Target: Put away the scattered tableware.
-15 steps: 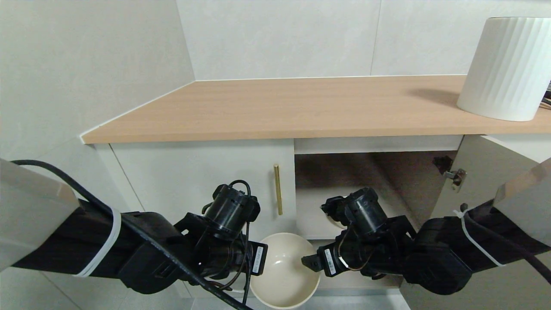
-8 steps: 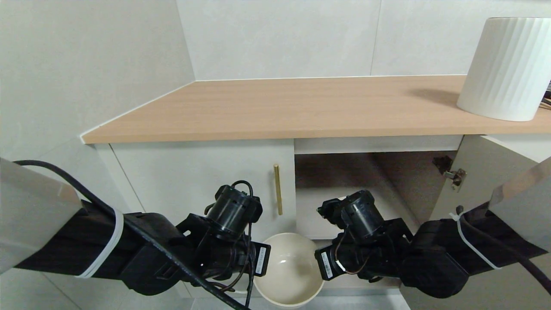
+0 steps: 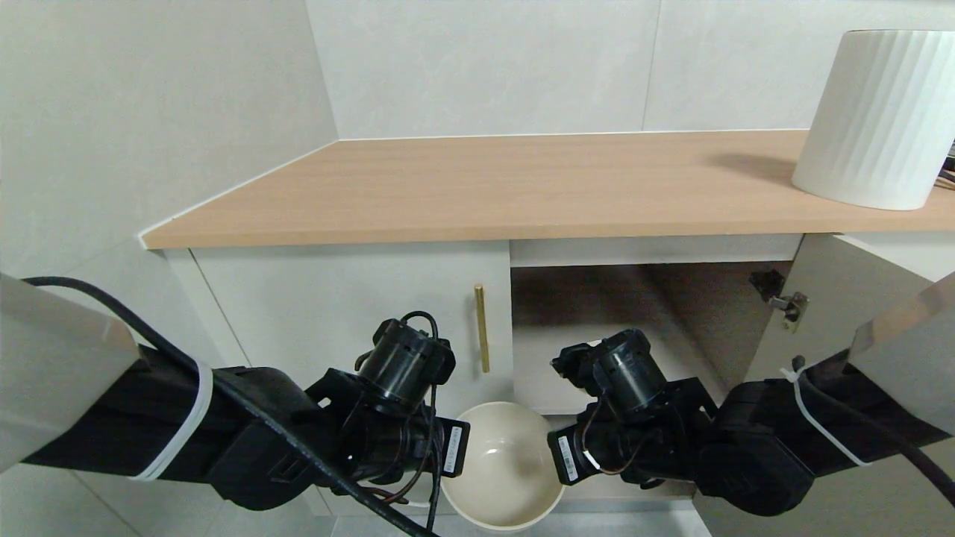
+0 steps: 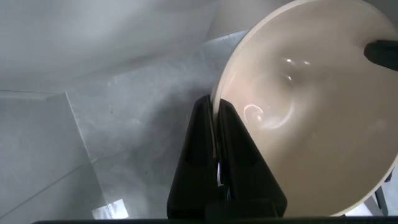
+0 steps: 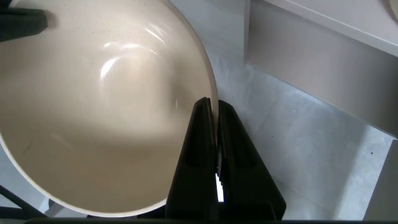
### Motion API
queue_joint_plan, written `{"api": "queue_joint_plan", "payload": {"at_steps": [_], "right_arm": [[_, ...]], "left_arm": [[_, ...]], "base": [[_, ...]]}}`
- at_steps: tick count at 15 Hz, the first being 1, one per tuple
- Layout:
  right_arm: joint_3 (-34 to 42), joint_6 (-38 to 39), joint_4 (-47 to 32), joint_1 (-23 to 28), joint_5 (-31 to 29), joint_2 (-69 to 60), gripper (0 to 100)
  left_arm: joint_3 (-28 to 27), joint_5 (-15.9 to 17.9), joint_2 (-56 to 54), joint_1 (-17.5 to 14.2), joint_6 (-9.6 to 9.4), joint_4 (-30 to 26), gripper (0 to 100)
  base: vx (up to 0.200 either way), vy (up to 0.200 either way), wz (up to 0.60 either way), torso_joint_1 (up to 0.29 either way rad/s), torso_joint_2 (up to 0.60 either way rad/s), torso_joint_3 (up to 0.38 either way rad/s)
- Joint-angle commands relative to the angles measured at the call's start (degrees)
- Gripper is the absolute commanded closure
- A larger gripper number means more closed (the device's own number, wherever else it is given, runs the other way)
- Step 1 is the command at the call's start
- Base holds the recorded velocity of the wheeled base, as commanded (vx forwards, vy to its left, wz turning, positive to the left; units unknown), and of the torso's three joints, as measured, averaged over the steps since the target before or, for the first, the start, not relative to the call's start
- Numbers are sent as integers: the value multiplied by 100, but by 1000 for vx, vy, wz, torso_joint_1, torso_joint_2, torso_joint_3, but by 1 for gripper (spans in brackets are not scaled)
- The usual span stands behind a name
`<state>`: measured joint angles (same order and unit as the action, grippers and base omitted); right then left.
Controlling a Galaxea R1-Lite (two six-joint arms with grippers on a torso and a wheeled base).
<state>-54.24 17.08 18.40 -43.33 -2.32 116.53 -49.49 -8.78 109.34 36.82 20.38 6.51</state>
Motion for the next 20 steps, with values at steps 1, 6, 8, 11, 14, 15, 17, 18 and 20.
{"api": "queue_joint_plan", "payload": {"at_steps": [1, 6, 8, 11, 14, 15, 17, 18, 20], "right_arm": [[-8, -3, -3, 0, -6, -7, 100], [-17, -20, -11, 0, -6, -7, 100], [-17, -20, -20, 0, -41, 1, 100], [-17, -29, -29, 0, -94, 19, 100], [-17, -29, -38, 8, -190, 28, 100], [-17, -20, -38, 79, -322, 1, 100], [27, -20, -64, 228, -498, -324, 100], [45, -20, -82, 254, -507, -421, 100], [141, 85, -117, 421, -586, -526, 100]], "left_arm": [[1, -19, -18, 1, 1, 8, 100], [1, -19, -18, 1, 1, 26, 0], [1, -19, -18, 1, 1, 79, 0], [1, -19, -27, -8, 1, 149, 0], [1, -28, -97, -17, 1, 149, 0], [1, -28, -176, -25, 1, 149, 0], [1, -19, -352, -43, 10, 149, 0], [1, -19, -396, -52, 1, 149, 0], [1, -19, -580, -104, 1, 149, 0]], "base": [[0, 0, 0, 0, 0, 0], [0, 0, 0, 0, 0, 0], [0, 0, 0, 0, 0, 0], [0, 0, 0, 0, 0, 0], [0, 0, 0, 0, 0, 0], [0, 0, 0, 0, 0, 0], [0, 0, 0, 0, 0, 0], [0, 0, 0, 0, 0, 0], [0, 0, 0, 0, 0, 0]]}}
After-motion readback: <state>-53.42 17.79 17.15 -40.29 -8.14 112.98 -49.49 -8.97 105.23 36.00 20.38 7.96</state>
